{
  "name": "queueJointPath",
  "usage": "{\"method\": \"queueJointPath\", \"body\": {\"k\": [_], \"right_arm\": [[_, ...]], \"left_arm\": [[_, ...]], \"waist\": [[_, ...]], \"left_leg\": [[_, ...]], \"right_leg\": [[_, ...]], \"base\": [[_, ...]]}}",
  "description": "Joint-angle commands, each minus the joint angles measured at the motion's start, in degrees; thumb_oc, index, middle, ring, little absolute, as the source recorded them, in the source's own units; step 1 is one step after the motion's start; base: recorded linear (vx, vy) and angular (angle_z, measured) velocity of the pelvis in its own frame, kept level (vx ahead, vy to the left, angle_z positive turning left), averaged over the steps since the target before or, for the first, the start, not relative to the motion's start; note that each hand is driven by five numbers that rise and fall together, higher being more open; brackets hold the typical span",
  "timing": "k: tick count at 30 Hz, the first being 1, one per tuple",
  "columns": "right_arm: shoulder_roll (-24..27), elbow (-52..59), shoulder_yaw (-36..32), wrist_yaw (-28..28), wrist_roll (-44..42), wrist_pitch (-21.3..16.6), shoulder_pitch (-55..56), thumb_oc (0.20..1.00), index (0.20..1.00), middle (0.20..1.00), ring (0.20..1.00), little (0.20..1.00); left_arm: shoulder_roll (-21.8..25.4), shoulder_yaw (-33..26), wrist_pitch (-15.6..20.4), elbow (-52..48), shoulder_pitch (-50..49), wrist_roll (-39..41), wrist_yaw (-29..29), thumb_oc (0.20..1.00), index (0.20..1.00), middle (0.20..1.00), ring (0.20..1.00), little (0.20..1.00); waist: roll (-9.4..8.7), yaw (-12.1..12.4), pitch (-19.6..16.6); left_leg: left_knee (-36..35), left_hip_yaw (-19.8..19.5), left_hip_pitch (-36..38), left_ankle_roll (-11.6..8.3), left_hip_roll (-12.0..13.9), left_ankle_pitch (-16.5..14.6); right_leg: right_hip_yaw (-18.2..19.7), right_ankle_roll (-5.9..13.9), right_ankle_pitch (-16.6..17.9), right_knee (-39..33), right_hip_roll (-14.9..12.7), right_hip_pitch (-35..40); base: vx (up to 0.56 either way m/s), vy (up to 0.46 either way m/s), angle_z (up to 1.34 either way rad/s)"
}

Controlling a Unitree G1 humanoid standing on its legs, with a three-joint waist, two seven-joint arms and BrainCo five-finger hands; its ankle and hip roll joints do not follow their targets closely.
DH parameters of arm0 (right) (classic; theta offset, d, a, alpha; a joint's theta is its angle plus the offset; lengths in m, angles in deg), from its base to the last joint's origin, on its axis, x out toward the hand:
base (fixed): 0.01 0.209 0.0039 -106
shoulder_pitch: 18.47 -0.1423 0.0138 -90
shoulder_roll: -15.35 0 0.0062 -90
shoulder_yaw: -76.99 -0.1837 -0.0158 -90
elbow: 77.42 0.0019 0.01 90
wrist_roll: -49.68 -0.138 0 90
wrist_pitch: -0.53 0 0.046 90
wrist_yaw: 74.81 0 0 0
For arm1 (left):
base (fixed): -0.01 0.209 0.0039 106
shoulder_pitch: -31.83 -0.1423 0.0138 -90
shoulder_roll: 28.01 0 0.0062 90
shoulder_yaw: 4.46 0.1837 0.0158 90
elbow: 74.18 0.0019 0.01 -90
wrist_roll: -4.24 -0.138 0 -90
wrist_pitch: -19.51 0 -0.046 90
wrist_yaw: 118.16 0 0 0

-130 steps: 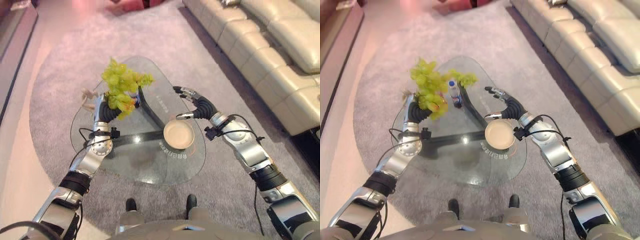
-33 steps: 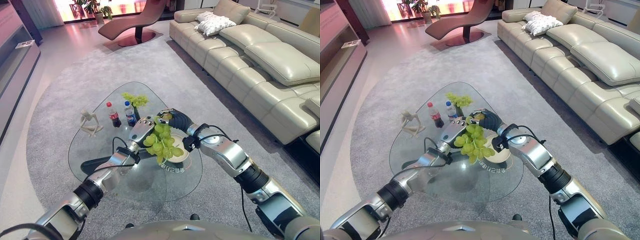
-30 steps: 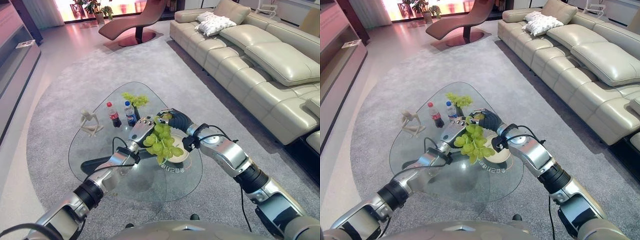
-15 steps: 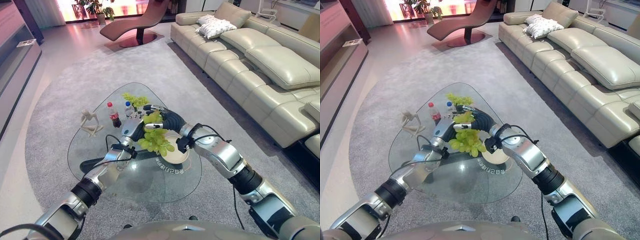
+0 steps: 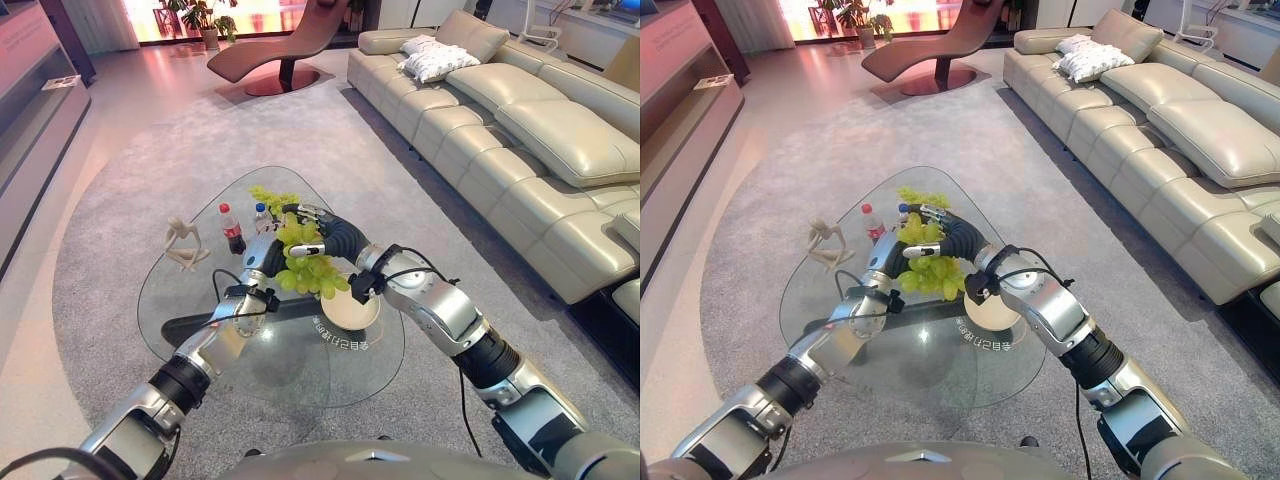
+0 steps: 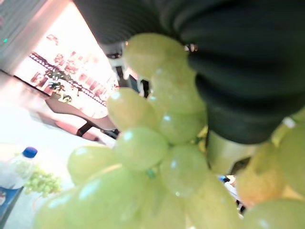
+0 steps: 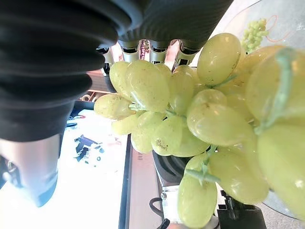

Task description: Pick up fruits into the plate

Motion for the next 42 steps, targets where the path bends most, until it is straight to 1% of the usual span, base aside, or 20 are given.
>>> {"method": "queueJointPath", "body": {"k": [1, 6, 10, 12, 14, 16, 17, 19, 22, 23, 24, 27, 28, 30, 31, 34, 36, 38, 41, 42], "right_arm": [[-3.99, 3.03, 5.14, 3.68, -0.27, -1.67, -3.79, 1.000, 1.000, 1.000, 1.000, 1.000], [-4.08, 3.39, 5.02, 2.98, 1.55, -2.16, -4.00, 1.000, 1.000, 1.000, 1.000, 1.000], [-4.05, 3.31, 4.70, 1.72, 4.62, -3.04, -5.14, 1.000, 1.000, 1.000, 1.000, 1.000], [-4.01, 3.65, 4.28, 1.76, 7.57, -4.42, -5.53, 1.000, 1.000, 1.000, 1.000, 1.000], [-3.14, 4.53, 3.43, 1.62, 12.46, -7.63, -6.31, 1.000, 1.000, 1.000, 1.000, 1.000], [-2.60, 5.23, 2.65, 1.44, 14.56, -9.29, -7.03, 1.000, 1.000, 1.000, 1.000, 1.000], [-2.38, 6.07, 2.08, 1.08, 15.21, -9.65, -7.58, 1.000, 1.000, 1.000, 1.000, 1.000], [-1.62, 7.16, 0.53, -0.06, 17.18, -12.37, -8.30, 1.000, 1.000, 1.000, 1.000, 1.000], [-0.35, 8.80, -2.07, -1.58, 19.93, -16.70, -8.68, 1.000, 1.000, 1.000, 1.000, 1.000], [0.67, 9.73, -3.84, -2.90, 21.82, -21.29, -8.38, 1.000, 1.000, 1.000, 1.000, 1.000], [0.76, 9.86, -4.02, -3.05, 22.35, -22.05, -8.26, 1.000, 1.000, 1.000, 1.000, 1.000], [2.63, 11.78, -6.21, -4.65, 23.09, -24.49, -7.20, 1.000, 1.000, 1.000, 1.000, 1.000], [3.63, 12.06, -7.12, -5.61, 23.17, -25.23, -6.34, 1.000, 1.000, 1.000, 1.000, 1.000], [4.25, 11.86, -7.81, -6.14, 22.27, -24.68, -5.78, 1.000, 1.000, 1.000, 1.000, 1.000], [5.15, 11.85, -8.53, -6.43, 21.79, -24.74, -4.90, 1.000, 1.000, 1.000, 1.000, 1.000], [6.18, 11.78, -8.75, -6.39, 22.04, -25.37, -3.92, 1.000, 1.000, 1.000, 1.000, 1.000], [6.36, 11.70, -8.66, -6.30, 22.38, -25.67, -3.88, 1.000, 1.000, 1.000, 1.000, 1.000], [6.59, 11.38, -8.16, -6.06, 23.79, -26.84, -4.39, 1.000, 1.000, 1.000, 1.000, 1.000], [7.15, 11.20, -7.55, -5.22, 22.72, -25.17, -5.54, 1.000, 1.000, 1.000, 1.000, 1.000], [7.34, 10.94, -7.26, -4.21, 21.28, -23.04, -5.70, 1.000, 1.000, 1.000, 1.000, 1.000]], "left_arm": [[-1.80, -4.81, 0.96, -4.90, 13.06, 3.66, 4.55, 0.200, 0.200, 0.200, 0.200, 0.200], [-2.62, -5.21, -1.56, -6.04, 13.42, 5.24, 3.70, 0.200, 0.200, 0.200, 0.200, 0.200], [-3.45, -5.31, -5.44, -5.72, 14.15, 7.38, 3.68, 0.200, 0.200, 0.200, 0.200, 0.200], [-3.48, -5.44, -6.52, -5.19, 14.50, 10.03, 2.55, 0.200, 0.200, 0.200, 0.200, 0.200], [-3.75, -5.69, -8.25, -5.13, 14.36, 12.30, -0.89, 0.200, 0.200, 0.200, 0.200, 0.200], [-3.75, -5.64, -8.89, -4.90, 14.43, 12.20, -2.47, 0.200, 0.200, 0.200, 0.200, 0.200], [-3.66, -5.61, -8.53, -4.53, 14.58, 11.95, -3.31, 0.200, 0.200, 0.200, 0.200, 0.200], [-3.04, -5.74, -8.21, -3.96, 15.05, 10.95, -4.30, 0.200, 0.200, 0.200, 0.200, 0.200], [-1.46, -6.06, -6.18, -4.11, 14.93, 8.53, -5.35, 0.200, 0.200, 0.200, 0.200, 0.200], [-0.13, -6.46, -3.53, -4.06, 14.08, 6.78, -5.73, 0.200, 0.200, 0.200, 0.200, 0.200], [0.03, -6.52, -3.21, -4.05, 13.92, 6.88, -5.81, 0.200, 0.200, 0.200, 0.200, 0.200], [1.38, -7.40, 1.13, -4.05, 11.50, 6.07, -6.25, 0.200, 0.200, 0.200, 0.200, 0.200], [2.00, -7.82, 2.83, -3.93, 10.03, 5.28, -5.39, 0.200, 0.200, 0.200, 0.200, 0.200], [2.42, -8.28, 3.48, -3.69, 9.14, 5.29, -4.45, 0.200, 0.200, 0.200, 0.200, 0.200], [2.71, -8.93, 4.63, -3.34, 8.12, 5.72, -3.00, 0.200, 0.200, 0.200, 0.200, 0.200], [2.38, -9.83, 6.47, -3.21, 7.34, 7.83, -1.74, 0.200, 0.200, 0.200, 0.200, 0.200], [2.22, -9.98, 6.80, -3.25, 7.26, 8.69, -2.08, 0.200, 0.200, 0.200, 0.200, 0.200], [1.56, -9.97, 7.12, -3.28, 7.46, 11.27, -3.47, 0.200, 0.200, 0.200, 0.200, 0.200], [1.05, -10.05, 6.73, -4.01, 7.89, 12.89, -4.89, 0.200, 0.200, 0.200, 0.200, 0.200], [1.12, -10.27, 6.44, -4.40, 8.19, 12.61, -4.18, 0.200, 0.200, 0.200, 0.200, 0.200]], "waist": [[-0.84, 0.24, 1.56], [-0.82, 0.18, 1.51], [-0.62, -0.02, 1.65], [-0.51, -0.17, 1.65], [-0.28, -0.26, 1.66], [-0.10, -0.30, 1.70], [0.01, -0.38, 1.73], [0.26, -0.61, 1.85], [0.64, -0.70, 2.00], [0.90, -0.69, 2.06], [0.92, -0.68, 2.04], [1.12, -0.59, 2.12], [1.08, -0.54, 2.17], [1.06, -0.51, 2.15], [0.94, -0.49, 2.29], [0.74, -0.43, 2.45], [0.71, -0.39, 2.46], [0.64, -0.28, 2.50], [0.54, -0.10, 2.56], [0.45, -0.07, 2.50]], "left_leg": [[1.62, -0.81, 0.01, 1.04, 0.50, -6.14], [1.50, -0.99, 0.03, 1.10, 0.40, -6.17], [1.58, -1.35, -0.10, 1.13, 0.28, -6.19], [1.41, -1.33, 0.07, 1.17, 0.24, -6.17], [1.54, -1.40, 0.05, 1.24, 0.23, -6.21], [1.55, -1.49, 0.07, 1.29, 0.22, -6.23], [1.51, -1.48, 0.14, 1.30, 0.20, -6.25], [1.52, -1.42, 0.22, 1.29, 0.17, -6.32], [1.62, -1.28, 0.17, 1.32, 0.13, -6.48], [1.64, -1.17, 0.13, 1.32, 0.09, -6.64], [1.65, -1.16, 0.12, 1.33, 0.07, -6.68], [1.59, -1.07, 0.10, 1.38, 0.05, -6.86], [1.64, -0.99, 0.10, 1.35, 0.11, -6.94], [1.62, -0.96, 0.14, 1.34, 0.11, -6.97], [1.66, -0.93, 0.05, 1.35, 0.10, -7.03], [1.79, -0.94, -0.19, 1.33, 0.15, -7.03], [1.77, -1.01, -0.23, 1.34, 0.14, -7.02], [1.71, -1.17, -0.22, 1.37, 0.12, -7.04], [1.75, -1.41, -0.16, 1.35, 0.10, -7.11], [1.75, -1.49, -0.17, 1.30, 0.11, -7.10]], "right_leg": [[-2.62, 1.63, -5.10, 2.84, -1.84, 2.44], [-2.41, 1.67, -5.14, 2.72, -1.81, 2.51], [-2.00, 1.64, -5.19, 2.86, -1.67, 2.32], [-1.89, 1.72, -5.23, 2.81, -1.62, 2.40], [-1.70, 1.70, -5.31, 2.88, -1.59, 2.36], [-1.60, 1.72, -5.32, 2.91, -1.57, 2.34], [-1.53, 1.77, -5.33, 2.91, -1.57, 2.33], [-1.42, 1.81, -5.38, 2.99, -1.59, 2.28], [-1.31, 1.81, -5.38, 2.96, -1.60, 2.21], [-1.28, 1.84, -5.41, 2.99, -1.64, 2.08], [-1.27, 1.84, -5.42, 3.00, -1.65, 2.06], [-1.29, 1.87, -5.47, 2.91, -1.71, 2.00], [-1.33, 1.88, -5.47, 2.89, -1.77, 1.98], [-1.30, 1.90, -5.48, 2.87, -1.79, 1.99], [-1.27, 1.88, -5.53, 2.85, -1.79, 1.96], [-1.34, 1.86, -5.52, 2.95, -1.83, 1.80], [-1.37, 1.84, -5.54, 2.97, -1.81, 1.76], [-1.44, 1.82, -5.57, 2.94, -1.77, 1.83], [-1.56, 1.79, -5.66, 2.91, -1.78, 2.08], [-1.62, 1.81, -5.69, 2.94, -1.82, 2.13]], "base": [[0.00, 0.000, 0.00], [0.00, 0.000, 0.00], [0.00, 0.000, 0.00], [0.00, 0.000, 0.00], [0.00, 0.000, 0.00], [0.00, 0.000, 0.00], [0.00, 0.000, 0.00], [0.00, 0.016, 0.00], [0.00, 0.011, 0.00], [0.00, 0.000, 0.00], [0.00, 0.000, 0.00], [0.00, 0.000, 0.00], [0.00, 0.000, 0.00], [0.00, 0.000, 0.00], [0.00, 0.000, 0.00], [0.00, 0.000, 0.00], [0.00, 0.000, 0.00], [0.00, 0.000, 0.00], [0.00, 0.000, 0.00], [0.00, 0.000, 0.00]]}}
